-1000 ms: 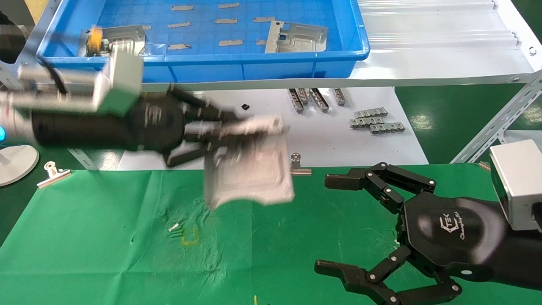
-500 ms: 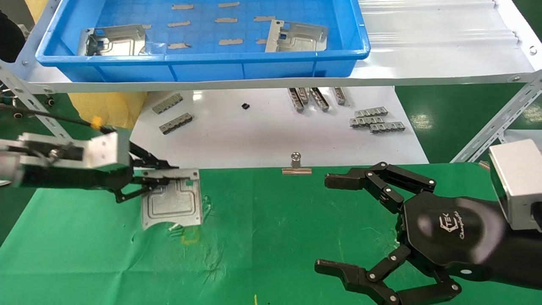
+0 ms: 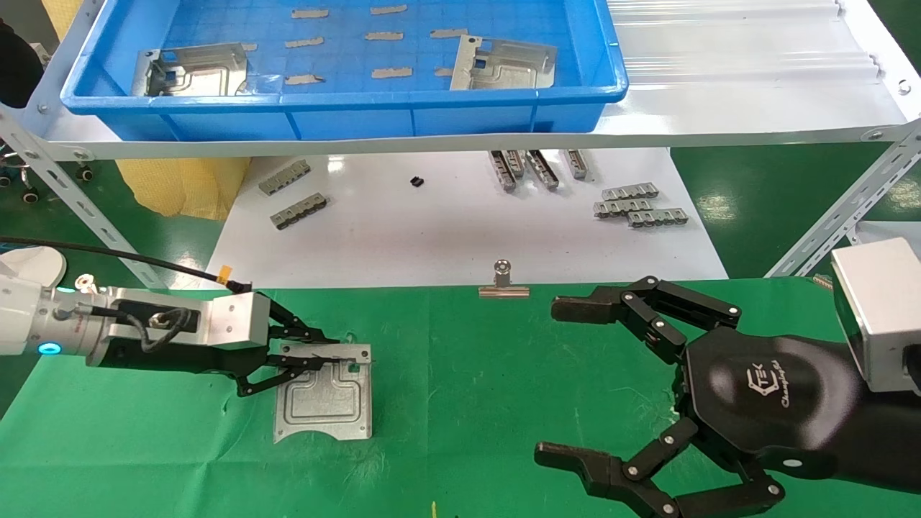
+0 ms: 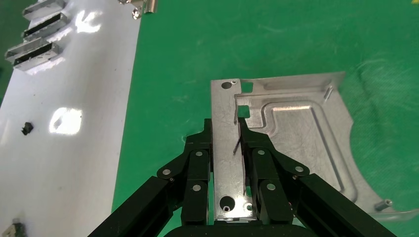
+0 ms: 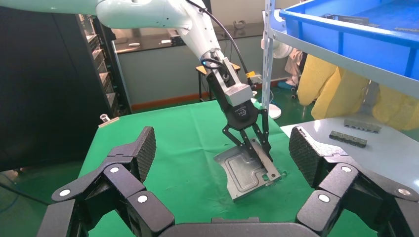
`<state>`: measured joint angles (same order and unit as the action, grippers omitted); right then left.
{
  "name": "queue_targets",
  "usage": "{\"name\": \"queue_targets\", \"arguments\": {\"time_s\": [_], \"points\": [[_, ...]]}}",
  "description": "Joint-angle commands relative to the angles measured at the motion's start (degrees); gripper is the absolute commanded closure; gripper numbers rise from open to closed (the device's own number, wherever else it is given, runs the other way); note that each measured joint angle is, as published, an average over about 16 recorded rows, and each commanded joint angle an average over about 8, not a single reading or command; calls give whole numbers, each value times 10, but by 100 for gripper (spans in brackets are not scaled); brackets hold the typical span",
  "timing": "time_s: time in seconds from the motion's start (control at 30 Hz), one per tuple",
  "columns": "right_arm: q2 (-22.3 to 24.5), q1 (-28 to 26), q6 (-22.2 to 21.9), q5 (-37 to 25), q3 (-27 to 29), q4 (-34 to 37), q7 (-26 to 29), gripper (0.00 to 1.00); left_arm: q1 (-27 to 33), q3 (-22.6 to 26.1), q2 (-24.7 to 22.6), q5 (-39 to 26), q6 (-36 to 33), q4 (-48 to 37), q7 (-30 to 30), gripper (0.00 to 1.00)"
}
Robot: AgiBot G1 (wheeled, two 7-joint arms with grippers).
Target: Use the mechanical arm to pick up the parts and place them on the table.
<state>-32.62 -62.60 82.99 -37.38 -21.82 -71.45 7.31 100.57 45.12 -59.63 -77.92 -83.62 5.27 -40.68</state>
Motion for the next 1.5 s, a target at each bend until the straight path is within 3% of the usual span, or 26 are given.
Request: {"name": "queue_targets", "arguments": {"time_s": [0.03,0.07,0.37,0.73,1.0,1.17,1.5], "points": [[0,0,0,0,0,0,0,0,-1,2,-4,-3,4,-8,-11,10],[0,0,0,0,0,0,0,0,-1,3,-5,-4,8,-10,-17,0],[0,0,0,0,0,0,0,0,7,-5,-2,6,-13,-26,-45,0],[0,0,0,0,0,0,0,0,16,-42,19,61,-68,-73,25,0],[0,0,0,0,0,0,0,0,16,-44,20,64,-67,-74,26,0],[0,0,0,0,0,0,0,0,5,-50,26,71,-65,-51,37,0],[0,0,0,0,0,0,0,0,-59,-89,62,118,-58,68,115,0]]}}
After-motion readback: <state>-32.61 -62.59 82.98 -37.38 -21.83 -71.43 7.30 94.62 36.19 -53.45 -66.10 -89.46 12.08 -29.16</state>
